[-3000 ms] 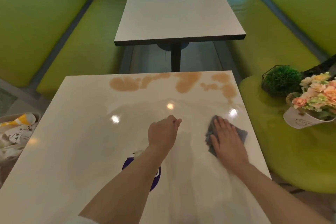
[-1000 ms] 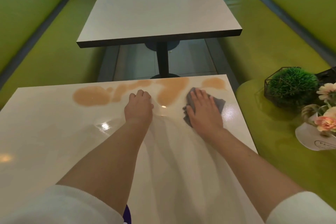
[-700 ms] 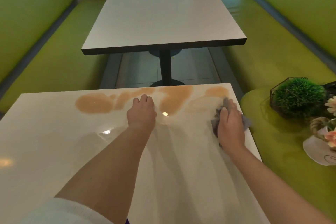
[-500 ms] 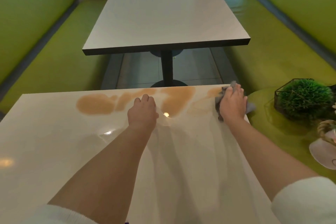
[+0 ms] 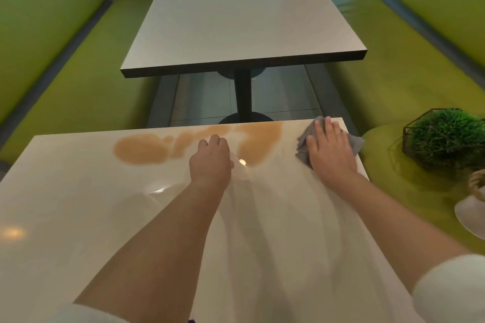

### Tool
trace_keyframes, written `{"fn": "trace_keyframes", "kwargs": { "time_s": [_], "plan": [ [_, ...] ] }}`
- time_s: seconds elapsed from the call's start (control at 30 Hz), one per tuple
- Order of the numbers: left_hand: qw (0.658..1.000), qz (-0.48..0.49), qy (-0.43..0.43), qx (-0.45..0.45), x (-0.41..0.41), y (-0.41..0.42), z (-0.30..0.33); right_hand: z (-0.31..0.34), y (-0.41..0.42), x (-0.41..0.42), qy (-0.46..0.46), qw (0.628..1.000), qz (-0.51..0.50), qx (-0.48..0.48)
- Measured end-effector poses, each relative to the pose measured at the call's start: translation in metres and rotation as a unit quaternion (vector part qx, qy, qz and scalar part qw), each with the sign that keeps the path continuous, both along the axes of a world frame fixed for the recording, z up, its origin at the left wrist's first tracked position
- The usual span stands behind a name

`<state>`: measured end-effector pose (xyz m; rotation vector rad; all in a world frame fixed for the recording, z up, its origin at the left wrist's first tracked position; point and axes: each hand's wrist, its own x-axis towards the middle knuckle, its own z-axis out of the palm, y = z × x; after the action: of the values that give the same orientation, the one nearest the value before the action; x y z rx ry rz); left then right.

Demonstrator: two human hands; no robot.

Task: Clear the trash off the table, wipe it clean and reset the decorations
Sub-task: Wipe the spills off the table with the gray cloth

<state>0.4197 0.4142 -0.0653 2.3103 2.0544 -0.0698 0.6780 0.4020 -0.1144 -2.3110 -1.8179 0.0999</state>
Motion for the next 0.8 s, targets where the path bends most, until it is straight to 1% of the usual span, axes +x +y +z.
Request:
{"fn": "trace_keyframes", "kwargs": {
  "time_s": [0.03,0.1,0.13,0.2,0.27,0.33,0.43,0.5,0.57,0.67,0.7,0.77,0.8],
  "plan": [
    [1.0,0.001,0.0,0.002,0.0,-0.001,-0.001,0.0,0.01,0.001,-0.004,1.0,-0.027,-0.005],
    [1.0,0.002,0.0,0.005,0.001,-0.002,-0.001,0.0,0.016,-0.011,0.006,1.0,-0.021,-0.011],
    [1.0,0.002,-0.001,0.005,0.0,-0.003,-0.002,0.001,0.01,-0.02,0.016,1.0,0.011,-0.015],
    [1.0,0.003,-0.006,0.006,-0.001,-0.004,-0.004,0.001,-0.019,-0.037,0.025,0.994,0.108,-0.018],
    [1.0,0.003,-0.013,0.007,-0.003,-0.004,-0.004,0.0,-0.047,-0.035,0.024,0.986,0.162,-0.028],
    [1.0,0.005,-0.026,0.017,-0.005,-0.006,-0.006,-0.002,-0.047,-0.016,0.009,0.989,0.144,-0.025],
    [0.998,0.007,-0.054,0.028,-0.005,-0.012,-0.01,-0.003,-0.015,0.006,-0.003,0.999,0.046,-0.022],
    [0.997,0.009,-0.066,0.031,-0.005,-0.013,-0.01,-0.001,-0.002,-0.002,-0.001,0.999,0.018,-0.03],
    [0.997,0.012,-0.072,0.026,-0.004,-0.011,-0.009,0.002,-0.01,-0.023,0.018,0.998,0.052,-0.032],
    [0.997,0.019,-0.072,0.021,-0.004,-0.012,-0.009,0.006,-0.055,-0.047,0.033,0.984,0.171,-0.032],
    [0.997,0.018,-0.07,0.021,-0.004,-0.012,-0.009,0.006,-0.068,-0.046,0.028,0.98,0.194,-0.035],
    [0.997,0.016,-0.067,0.025,-0.004,-0.012,-0.01,0.003,-0.071,-0.026,0.018,0.982,0.186,-0.03],
    [0.997,0.015,-0.067,0.025,-0.005,-0.013,-0.01,0.002,-0.065,-0.016,0.016,0.988,0.153,-0.025]
  ]
}}
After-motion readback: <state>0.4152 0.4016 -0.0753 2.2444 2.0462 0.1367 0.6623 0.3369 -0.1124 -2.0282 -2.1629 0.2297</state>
